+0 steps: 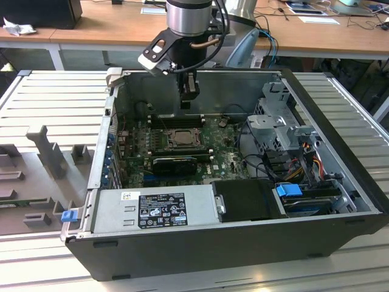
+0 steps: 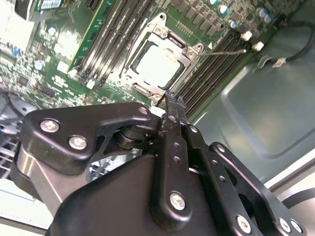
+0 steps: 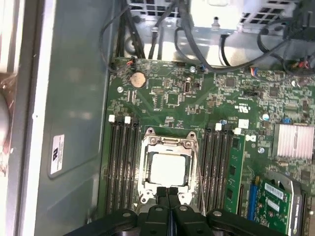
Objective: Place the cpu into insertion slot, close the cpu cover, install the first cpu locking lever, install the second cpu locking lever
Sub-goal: 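Install the first cpu locking lever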
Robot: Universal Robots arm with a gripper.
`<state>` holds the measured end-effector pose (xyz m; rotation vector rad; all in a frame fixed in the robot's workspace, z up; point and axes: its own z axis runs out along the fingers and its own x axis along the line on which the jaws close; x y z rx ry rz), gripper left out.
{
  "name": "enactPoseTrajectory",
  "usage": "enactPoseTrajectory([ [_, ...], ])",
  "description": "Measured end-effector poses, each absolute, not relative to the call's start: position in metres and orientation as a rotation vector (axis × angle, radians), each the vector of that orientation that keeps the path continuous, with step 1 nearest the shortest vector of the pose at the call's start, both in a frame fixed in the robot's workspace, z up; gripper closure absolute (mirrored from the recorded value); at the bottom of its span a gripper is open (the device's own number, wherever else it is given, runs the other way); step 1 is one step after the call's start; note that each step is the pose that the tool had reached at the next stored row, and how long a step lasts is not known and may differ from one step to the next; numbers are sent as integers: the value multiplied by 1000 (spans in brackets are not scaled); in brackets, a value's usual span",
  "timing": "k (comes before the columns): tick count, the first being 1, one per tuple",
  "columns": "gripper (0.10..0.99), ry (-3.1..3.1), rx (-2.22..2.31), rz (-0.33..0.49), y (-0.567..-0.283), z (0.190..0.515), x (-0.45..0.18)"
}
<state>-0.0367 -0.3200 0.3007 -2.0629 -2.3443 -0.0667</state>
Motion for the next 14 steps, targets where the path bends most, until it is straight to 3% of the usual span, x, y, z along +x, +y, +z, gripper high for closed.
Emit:
enactPoseTrajectory([
  [14, 980, -2510, -1852, -64, -320, 301, -37],
])
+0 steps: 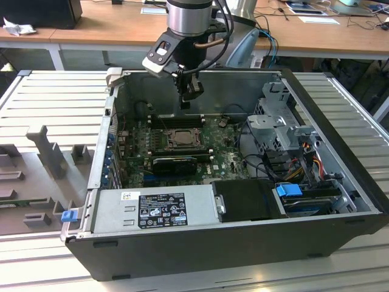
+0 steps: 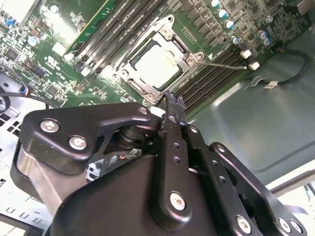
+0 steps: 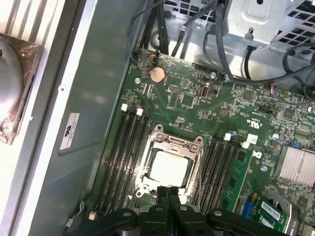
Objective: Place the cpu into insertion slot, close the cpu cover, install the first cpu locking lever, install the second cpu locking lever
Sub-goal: 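Install the first cpu locking lever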
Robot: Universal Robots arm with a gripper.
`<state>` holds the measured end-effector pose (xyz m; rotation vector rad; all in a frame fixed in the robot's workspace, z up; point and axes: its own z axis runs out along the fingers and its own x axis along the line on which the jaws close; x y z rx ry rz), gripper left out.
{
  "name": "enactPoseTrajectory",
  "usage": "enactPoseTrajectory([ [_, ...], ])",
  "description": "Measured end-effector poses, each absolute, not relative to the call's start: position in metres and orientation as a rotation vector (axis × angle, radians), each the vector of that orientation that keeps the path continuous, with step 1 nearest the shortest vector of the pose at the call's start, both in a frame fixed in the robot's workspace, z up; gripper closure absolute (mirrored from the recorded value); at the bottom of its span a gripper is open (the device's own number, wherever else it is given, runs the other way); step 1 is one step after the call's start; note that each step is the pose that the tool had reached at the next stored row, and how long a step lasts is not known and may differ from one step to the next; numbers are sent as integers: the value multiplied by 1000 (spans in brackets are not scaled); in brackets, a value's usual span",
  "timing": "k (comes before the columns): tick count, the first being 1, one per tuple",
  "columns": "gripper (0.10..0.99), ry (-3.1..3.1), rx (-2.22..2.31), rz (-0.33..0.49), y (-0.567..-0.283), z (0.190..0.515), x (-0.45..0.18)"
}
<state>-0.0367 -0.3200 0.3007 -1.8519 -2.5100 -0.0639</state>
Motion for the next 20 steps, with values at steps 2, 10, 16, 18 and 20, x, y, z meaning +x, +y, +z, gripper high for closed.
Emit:
enactPoseTrajectory([
  [2, 980, -2528, -1827, -64, -320, 301, -37],
  [10, 980, -2621, -1686, -62, -320, 301, -37],
  [16, 980, -2737, -1485, -58, -320, 300, -37],
  [18, 980, -2760, -1441, -58, -320, 300, -37],
  [20, 980, -2778, -1403, -57, -320, 300, -37],
])
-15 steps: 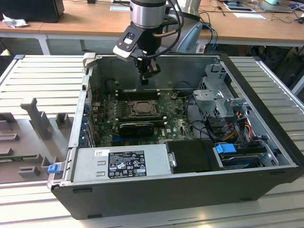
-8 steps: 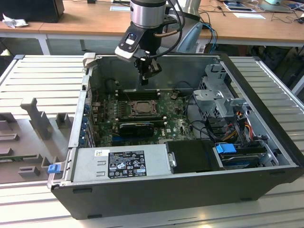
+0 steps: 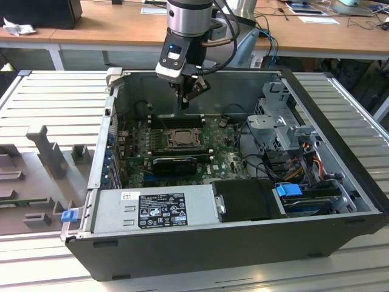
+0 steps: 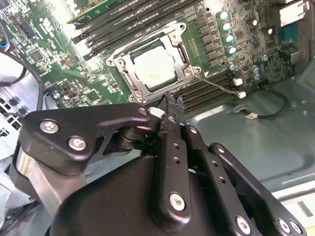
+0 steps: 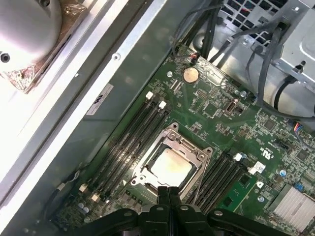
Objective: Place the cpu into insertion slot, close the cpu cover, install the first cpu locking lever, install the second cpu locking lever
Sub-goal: 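Install the first cpu locking lever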
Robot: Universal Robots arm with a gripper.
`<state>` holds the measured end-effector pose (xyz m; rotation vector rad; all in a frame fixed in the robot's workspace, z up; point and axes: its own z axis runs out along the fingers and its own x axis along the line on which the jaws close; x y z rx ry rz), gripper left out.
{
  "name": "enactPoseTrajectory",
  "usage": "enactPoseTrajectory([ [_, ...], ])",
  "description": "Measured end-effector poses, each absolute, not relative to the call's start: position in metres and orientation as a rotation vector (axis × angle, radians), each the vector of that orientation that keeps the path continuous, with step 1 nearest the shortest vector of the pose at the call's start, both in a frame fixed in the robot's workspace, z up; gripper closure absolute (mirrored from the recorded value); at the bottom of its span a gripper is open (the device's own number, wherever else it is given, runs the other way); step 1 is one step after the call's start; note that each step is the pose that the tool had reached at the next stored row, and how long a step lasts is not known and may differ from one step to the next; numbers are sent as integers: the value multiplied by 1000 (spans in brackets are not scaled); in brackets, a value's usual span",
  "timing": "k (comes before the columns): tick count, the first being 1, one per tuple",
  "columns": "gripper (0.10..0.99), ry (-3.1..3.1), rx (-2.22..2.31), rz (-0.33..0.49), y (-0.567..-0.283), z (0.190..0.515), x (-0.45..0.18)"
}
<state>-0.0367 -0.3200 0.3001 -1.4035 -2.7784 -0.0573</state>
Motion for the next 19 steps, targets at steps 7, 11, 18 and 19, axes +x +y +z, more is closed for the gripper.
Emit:
enactPoseTrajectory([
  [7, 980, -2840, -1270, -55, -320, 300, -37],
  [11, 980, -2877, -1181, -53, -320, 300, -37],
  [18, 980, -2970, -915, -49, -320, 299, -37],
  [19, 980, -2981, -876, -48, -320, 299, -37],
])
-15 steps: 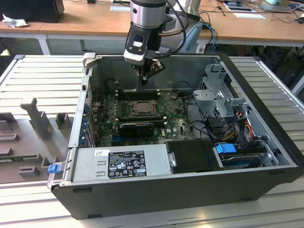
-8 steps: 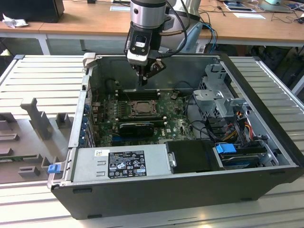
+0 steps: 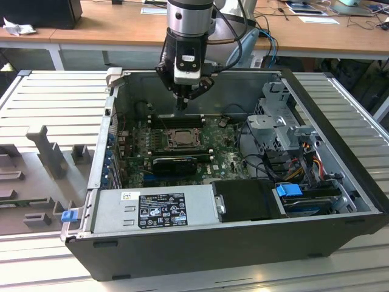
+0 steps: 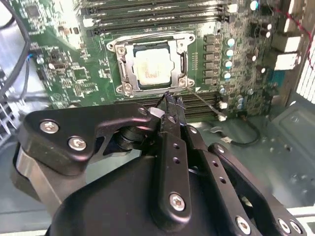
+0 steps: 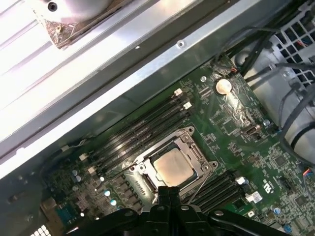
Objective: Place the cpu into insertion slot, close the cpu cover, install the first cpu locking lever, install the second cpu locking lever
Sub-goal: 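Install the first cpu locking lever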
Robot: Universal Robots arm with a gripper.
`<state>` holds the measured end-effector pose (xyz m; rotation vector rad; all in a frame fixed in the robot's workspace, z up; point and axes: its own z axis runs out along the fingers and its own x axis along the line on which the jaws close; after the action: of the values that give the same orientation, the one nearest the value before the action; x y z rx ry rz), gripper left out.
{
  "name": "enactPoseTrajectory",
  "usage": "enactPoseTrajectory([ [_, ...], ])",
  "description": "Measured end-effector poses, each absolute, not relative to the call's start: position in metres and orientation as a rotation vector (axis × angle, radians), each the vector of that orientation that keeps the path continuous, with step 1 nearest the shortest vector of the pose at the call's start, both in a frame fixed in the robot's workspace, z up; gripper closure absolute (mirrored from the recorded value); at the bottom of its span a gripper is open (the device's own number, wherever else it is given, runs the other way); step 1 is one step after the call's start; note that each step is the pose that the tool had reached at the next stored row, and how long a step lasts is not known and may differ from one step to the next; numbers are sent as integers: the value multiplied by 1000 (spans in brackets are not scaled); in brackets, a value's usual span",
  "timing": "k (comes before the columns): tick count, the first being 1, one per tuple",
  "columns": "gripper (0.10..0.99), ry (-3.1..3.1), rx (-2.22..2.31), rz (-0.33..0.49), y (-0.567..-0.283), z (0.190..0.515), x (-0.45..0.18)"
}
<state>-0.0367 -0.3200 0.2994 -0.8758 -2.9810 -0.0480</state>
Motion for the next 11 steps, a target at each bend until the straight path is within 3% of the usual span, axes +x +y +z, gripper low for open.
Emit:
enactPoseTrajectory([
  [11, 980, -3057, -541, -42, -320, 299, -37],
])
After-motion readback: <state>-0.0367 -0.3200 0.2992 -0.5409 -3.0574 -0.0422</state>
